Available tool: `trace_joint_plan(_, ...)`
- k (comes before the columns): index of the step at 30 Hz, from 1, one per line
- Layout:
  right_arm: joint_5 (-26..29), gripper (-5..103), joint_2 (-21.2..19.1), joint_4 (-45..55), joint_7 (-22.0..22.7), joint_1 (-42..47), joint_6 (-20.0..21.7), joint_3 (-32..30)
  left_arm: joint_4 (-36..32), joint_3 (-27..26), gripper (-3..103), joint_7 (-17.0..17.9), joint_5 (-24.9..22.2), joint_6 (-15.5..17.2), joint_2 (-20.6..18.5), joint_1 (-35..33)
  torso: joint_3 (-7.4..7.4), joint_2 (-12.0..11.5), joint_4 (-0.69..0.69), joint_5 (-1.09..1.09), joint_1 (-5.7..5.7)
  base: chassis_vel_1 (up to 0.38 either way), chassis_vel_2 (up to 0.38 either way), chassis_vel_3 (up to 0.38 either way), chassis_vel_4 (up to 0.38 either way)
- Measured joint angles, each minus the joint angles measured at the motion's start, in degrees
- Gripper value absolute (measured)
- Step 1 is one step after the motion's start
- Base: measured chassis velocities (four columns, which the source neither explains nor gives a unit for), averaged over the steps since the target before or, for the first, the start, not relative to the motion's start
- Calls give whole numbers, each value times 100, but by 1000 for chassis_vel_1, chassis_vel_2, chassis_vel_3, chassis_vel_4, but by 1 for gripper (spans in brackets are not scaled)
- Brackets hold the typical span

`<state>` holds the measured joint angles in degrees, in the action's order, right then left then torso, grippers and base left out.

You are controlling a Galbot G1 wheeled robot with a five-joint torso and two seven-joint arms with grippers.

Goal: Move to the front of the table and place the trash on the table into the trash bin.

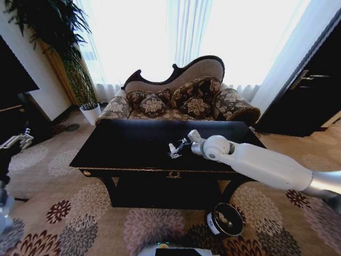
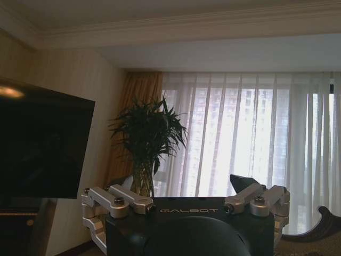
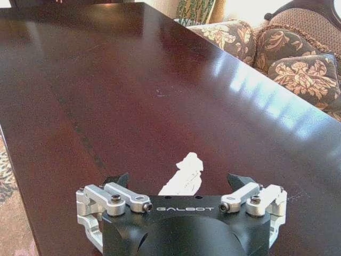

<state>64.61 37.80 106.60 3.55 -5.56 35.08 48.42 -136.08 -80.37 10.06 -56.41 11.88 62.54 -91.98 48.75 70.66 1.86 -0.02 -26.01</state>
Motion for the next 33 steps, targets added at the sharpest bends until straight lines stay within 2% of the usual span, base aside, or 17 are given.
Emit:
trace_joint_plan(7,-123,91,6,-82,-107,73,-24,1,-14,-4,100,-1,2,0,8,-7,0,0,1,0,0,0,0,0,0)
trace_joint_plan(10,-209,79,20,-157,-236,122,-72,-14,-12,-6,100,-2,2,0,3,-3,-1,1,0,0,1,0,0,0,0)
trace_joint_plan(11,-209,79,20,-157,-236,122,-72,-14,-12,-6,100,-2,2,0,3,-3,-1,1,0,0,1,0,0,0,0)
trace_joint_plan(12,-274,73,17,-177,-297,137,-106,-21,-6,-5,100,-2,2,0,-1,0,-2,1,0,0,1,0,0,0,0)
trace_joint_plan(15,-310,68,7,-181,-342,162,-118,-47,5,-3,100,-1,2,0,-7,9,-1,1,0,0,1,0,0,0,0)
trace_joint_plan(19,-324,46,-62,-155,-368,232,-126,-109,18,23,100,-1,2,-1,-16,31,-1,1,-1,0,1,0,0,0,0)
trace_joint_plan(21,-326,46,-89,-144,-383,261,-128,-137,18,31,100,-1,2,-2,-16,33,-1,1,-1,0,1,0,0,0,0)
trace_joint_plan(24,-327,30,-170,-106,-437,347,-134,-223,17,44,100,-1,2,-1,-16,37,0,0,0,0,1,0,0,0,0)
trace_joint_plan(25,-327,30,-170,-106,-437,347,-134,-223,17,44,100,-1,2,-1,-16,37,0,0,0,0,1,0,0,0,0)
trace_joint_plan(28,-326,14,-264,-55,-510,450,-157,-330,6,45,100,-1,2,-2,-19,38,0,-1,-1,0,1,0,0,0,0)
trace_joint_plan(29,-326,14,-264,-55,-510,450,-157,-330,6,45,100,-1,2,-2,-19,38,0,-1,-1,0,1,0,0,0,0)
trace_joint_plan(30,-324,9,-297,-40,-526,486,-178,-366,1,45,100,0,2,-2,-20,38,1,-1,0,0,0,0,0,0,0)
trace_joint_plan(31,-321,9,-325,-26,-541,511,-195,-396,-1,45,100,0,2,-2,-20,37,1,-2,1,0,0,0,0,0,0)
trace_joint_plan(33,-297,2,-405,22,-591,586,-250,-517,-13,33,100,0,-4,-5,-20,28,1,-2,1,0,0,0,0,0,0)
